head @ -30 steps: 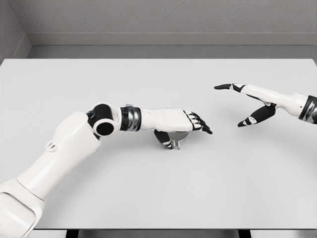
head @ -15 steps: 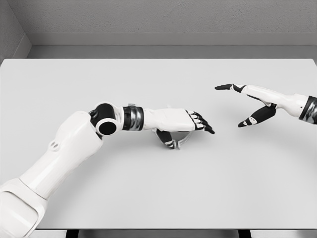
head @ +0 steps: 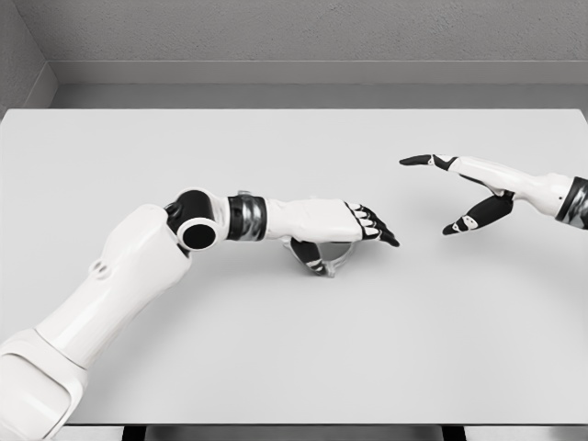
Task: Assemble PVC drainage pipe clamps
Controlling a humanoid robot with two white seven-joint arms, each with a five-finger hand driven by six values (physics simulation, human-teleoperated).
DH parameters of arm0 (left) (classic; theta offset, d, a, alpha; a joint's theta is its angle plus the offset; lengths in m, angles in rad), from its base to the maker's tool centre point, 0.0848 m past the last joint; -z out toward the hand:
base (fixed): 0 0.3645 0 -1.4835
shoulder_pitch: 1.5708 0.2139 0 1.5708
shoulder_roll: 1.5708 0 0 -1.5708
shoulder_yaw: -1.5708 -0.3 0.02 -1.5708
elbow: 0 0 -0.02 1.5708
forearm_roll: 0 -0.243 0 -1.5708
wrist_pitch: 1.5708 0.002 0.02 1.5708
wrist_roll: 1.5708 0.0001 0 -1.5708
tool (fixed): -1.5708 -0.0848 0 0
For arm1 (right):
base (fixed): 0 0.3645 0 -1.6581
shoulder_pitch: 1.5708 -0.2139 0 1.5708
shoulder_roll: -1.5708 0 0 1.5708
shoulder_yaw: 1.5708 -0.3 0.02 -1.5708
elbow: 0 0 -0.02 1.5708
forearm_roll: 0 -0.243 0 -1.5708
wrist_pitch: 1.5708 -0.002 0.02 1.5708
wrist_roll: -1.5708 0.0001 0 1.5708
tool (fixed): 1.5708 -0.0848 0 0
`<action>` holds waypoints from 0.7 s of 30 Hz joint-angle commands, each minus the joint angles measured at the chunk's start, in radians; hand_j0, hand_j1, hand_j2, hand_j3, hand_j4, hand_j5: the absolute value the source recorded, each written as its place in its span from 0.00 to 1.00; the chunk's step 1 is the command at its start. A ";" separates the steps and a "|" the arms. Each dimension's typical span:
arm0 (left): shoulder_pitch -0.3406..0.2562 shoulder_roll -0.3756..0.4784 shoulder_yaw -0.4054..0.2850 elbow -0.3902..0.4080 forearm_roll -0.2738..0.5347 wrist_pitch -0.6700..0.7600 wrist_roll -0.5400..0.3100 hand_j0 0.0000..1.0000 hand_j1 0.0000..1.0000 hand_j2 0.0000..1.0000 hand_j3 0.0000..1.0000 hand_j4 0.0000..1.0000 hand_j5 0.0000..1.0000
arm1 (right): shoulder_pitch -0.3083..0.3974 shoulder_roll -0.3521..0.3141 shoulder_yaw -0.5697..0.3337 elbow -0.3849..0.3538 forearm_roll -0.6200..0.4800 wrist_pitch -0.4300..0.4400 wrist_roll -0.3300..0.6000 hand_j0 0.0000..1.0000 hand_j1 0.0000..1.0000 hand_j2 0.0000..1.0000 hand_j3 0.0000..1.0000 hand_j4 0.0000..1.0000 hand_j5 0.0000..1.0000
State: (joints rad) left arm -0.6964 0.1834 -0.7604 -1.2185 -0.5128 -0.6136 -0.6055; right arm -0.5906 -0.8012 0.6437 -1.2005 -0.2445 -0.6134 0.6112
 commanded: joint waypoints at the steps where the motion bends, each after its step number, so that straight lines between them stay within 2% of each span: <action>1: -0.002 0.008 0.001 -0.009 0.011 0.003 0.003 1.00 1.00 1.00 1.00 1.00 1.00 | 0.000 -0.003 -0.015 -0.001 -0.009 0.003 0.000 1.00 1.00 1.00 1.00 1.00 1.00; 8: 0.005 0.048 0.001 -0.062 0.056 0.003 0.004 1.00 1.00 1.00 1.00 1.00 1.00 | -0.009 -0.026 -0.030 -0.002 -0.009 0.003 0.000 1.00 1.00 1.00 1.00 1.00 1.00; 11: 0.014 0.096 0.000 -0.133 0.092 0.003 0.004 1.00 1.00 1.00 1.00 1.00 1.00 | -0.009 -0.027 -0.032 -0.002 -0.007 0.003 0.000 1.00 1.00 1.00 1.00 1.00 1.00; 12: 0.018 0.113 0.000 -0.153 0.111 0.003 0.006 1.00 1.00 1.00 1.00 1.00 1.00 | -0.012 -0.055 -0.032 -0.002 -0.007 0.003 0.000 1.00 1.00 1.00 1.00 1.00 1.00; 15: 0.031 0.220 0.006 -0.240 0.194 0.003 0.006 1.00 1.00 1.00 1.00 1.00 1.00 | -0.021 -0.059 -0.029 -0.008 -0.004 0.003 0.000 1.00 1.00 1.00 1.00 1.00 1.00; 17: 0.037 0.313 0.139 -0.231 0.281 0.003 0.007 1.00 1.00 1.00 1.00 1.00 1.00 | -0.028 -0.059 -0.027 -0.010 -0.002 0.003 0.000 1.00 1.00 1.00 1.00 1.00 1.00; 18: 0.041 0.341 0.202 -0.187 0.327 0.003 0.007 1.00 1.00 1.00 1.00 1.00 1.00 | -0.028 -0.059 -0.026 -0.013 -0.001 0.003 0.000 1.00 1.00 1.00 1.00 1.00 1.00; 19: 0.048 0.341 0.245 -0.132 0.356 0.003 0.007 1.00 1.00 1.00 1.00 1.00 1.00 | -0.031 -0.059 -0.025 -0.017 -0.001 0.003 0.000 1.00 1.00 1.00 1.00 1.00 1.00; 21: 0.049 0.318 0.312 -0.027 0.361 0.003 0.009 1.00 1.00 1.00 1.00 1.00 1.00 | -0.034 -0.061 -0.021 -0.019 0.001 0.003 0.000 1.00 1.00 1.00 1.00 1.00 1.00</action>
State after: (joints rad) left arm -0.6473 0.4829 -0.5325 -1.3202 -0.2013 -0.6133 -0.5983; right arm -0.6243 -0.8591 0.6205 -1.2157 -0.2376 -0.6134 0.6112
